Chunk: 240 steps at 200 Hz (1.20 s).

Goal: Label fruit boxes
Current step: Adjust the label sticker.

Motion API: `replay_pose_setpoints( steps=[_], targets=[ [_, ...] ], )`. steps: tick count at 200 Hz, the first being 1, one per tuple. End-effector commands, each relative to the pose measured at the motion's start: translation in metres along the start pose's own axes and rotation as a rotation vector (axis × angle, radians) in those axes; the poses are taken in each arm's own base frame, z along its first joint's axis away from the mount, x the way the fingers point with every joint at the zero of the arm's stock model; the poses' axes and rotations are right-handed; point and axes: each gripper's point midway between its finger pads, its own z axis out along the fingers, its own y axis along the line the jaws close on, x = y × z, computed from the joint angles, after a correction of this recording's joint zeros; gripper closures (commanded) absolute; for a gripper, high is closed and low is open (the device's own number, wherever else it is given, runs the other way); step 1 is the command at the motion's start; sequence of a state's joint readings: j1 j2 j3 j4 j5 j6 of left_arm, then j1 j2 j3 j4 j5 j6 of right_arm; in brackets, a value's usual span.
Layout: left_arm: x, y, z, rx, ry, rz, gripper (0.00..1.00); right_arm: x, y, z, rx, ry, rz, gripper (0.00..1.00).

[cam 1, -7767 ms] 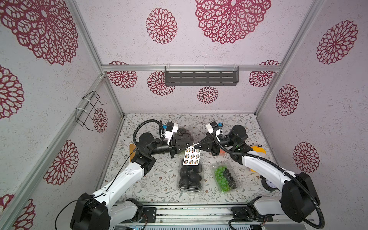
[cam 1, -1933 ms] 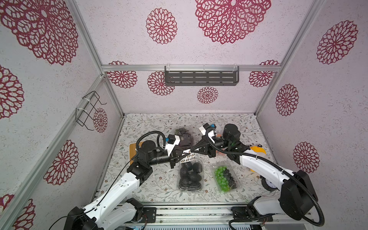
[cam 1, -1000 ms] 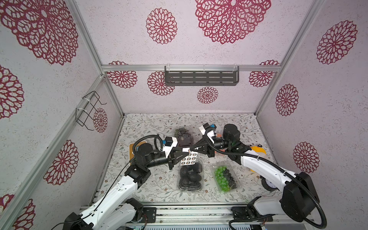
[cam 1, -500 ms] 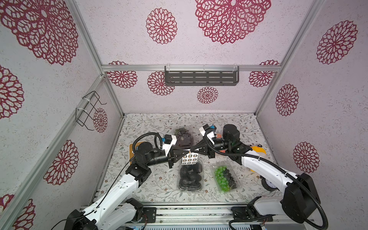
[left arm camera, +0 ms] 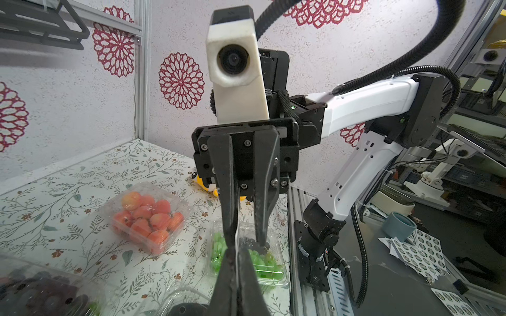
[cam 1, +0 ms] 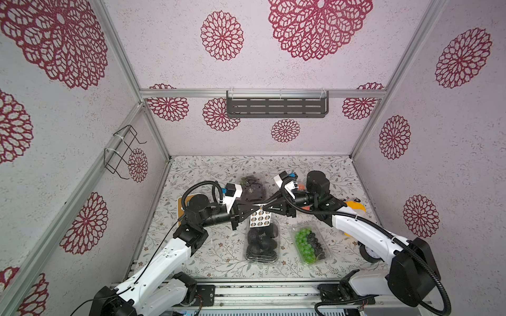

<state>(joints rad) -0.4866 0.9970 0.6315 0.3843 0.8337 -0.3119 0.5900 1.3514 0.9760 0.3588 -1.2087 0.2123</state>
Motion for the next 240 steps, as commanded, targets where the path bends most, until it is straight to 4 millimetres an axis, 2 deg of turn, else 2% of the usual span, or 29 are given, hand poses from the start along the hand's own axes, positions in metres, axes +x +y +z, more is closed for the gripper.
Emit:
replay_pose_setpoints(
  steps=[1,19,67,102,159,179,240],
  targets=[
    [-0.014,-0.004,-0.003,0.009,-0.039,0.036,1.00,-0.017,0.013,-0.002,-0.041,-0.022,-0.072,0.80],
    [-0.015,-0.006,-0.003,0.023,-0.040,0.033,1.00,-0.018,0.012,-0.002,-0.040,-0.023,-0.073,0.82],
    [-0.015,-0.007,-0.002,0.029,-0.042,0.026,1.00,-0.020,0.010,0.000,-0.049,-0.026,-0.070,1.00],
    [-0.016,-0.008,-0.004,0.031,-0.048,0.030,1.00,-0.019,0.012,-0.001,-0.052,-0.029,-0.076,1.00],
    [-0.015,-0.010,-0.008,0.063,-0.047,0.014,0.87,-0.022,0.017,-0.003,-0.057,-0.033,-0.091,1.00],
    [-0.015,-0.011,-0.007,0.077,-0.045,0.010,0.75,-0.021,0.017,-0.003,-0.057,-0.032,-0.091,1.00],
    [-0.012,-0.007,-0.006,0.067,-0.038,0.005,0.91,-0.023,0.020,-0.003,-0.064,-0.036,-0.099,1.00]
  ],
)
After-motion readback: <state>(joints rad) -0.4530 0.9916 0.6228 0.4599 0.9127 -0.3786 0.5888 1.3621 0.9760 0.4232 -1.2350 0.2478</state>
